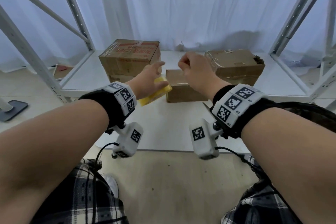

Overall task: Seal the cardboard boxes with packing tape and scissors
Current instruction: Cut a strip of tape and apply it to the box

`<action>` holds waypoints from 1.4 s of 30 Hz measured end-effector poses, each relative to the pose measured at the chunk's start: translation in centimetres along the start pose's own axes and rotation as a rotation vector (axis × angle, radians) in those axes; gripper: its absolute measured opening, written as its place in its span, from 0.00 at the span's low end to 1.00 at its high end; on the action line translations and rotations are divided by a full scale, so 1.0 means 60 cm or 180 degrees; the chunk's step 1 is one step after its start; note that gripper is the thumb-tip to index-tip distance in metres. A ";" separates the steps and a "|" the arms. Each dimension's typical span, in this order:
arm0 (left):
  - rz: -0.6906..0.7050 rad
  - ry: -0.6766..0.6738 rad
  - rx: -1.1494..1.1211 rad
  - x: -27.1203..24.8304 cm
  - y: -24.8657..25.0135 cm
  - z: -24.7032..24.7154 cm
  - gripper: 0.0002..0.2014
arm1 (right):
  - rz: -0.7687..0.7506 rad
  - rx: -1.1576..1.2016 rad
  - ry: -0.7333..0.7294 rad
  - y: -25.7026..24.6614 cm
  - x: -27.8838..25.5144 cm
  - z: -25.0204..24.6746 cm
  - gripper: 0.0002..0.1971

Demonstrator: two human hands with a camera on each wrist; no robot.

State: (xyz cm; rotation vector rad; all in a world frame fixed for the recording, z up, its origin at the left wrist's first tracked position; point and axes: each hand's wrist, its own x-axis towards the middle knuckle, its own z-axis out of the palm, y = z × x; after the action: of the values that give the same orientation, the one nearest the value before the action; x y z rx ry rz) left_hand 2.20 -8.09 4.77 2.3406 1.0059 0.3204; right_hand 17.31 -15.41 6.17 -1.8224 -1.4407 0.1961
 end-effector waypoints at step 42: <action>0.0816 -0.0888 -0.0431 0.008 0.037 0.034 0.21 | 0.0429 0.0092 0.0211 0.098 -0.017 -0.051 0.03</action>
State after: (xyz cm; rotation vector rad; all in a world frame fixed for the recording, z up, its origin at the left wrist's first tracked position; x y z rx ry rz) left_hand 4.71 -9.81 4.44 2.3109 0.5370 0.1471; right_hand 23.13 -18.00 4.04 -1.8860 -1.2646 0.2211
